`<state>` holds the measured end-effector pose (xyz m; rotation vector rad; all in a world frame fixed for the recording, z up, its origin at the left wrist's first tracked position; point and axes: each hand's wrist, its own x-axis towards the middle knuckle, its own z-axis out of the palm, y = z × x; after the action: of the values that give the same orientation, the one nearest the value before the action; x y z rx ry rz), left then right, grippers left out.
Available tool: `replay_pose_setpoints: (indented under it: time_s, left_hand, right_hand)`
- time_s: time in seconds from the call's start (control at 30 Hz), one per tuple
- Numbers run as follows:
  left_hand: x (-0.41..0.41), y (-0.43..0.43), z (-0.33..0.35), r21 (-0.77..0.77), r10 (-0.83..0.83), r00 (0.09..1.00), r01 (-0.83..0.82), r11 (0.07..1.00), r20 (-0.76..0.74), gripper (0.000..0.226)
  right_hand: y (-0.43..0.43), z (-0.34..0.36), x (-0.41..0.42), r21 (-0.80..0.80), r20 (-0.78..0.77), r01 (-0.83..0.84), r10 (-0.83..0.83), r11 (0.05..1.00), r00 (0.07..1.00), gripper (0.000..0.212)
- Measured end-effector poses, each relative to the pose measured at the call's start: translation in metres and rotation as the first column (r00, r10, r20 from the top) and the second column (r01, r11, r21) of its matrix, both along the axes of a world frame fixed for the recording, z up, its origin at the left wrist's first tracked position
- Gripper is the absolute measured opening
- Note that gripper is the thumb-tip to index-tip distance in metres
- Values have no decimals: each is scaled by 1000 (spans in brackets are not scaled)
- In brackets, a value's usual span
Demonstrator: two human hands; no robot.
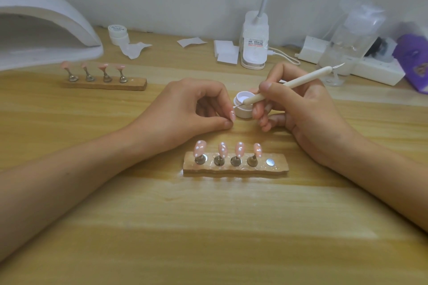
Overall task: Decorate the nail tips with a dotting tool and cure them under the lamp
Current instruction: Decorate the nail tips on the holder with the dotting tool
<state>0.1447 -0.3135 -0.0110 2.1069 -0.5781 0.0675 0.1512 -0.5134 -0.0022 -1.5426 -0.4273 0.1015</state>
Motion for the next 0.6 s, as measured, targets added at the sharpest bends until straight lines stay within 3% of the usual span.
replay_pose_setpoints:
  time_s: [0.6]
  left_hand:
    - [0,-1,0,0,12,1000,-12,1000,-4,18]
  right_hand:
    - [0,-1,0,-2,8,-21,21,1000,1000,24]
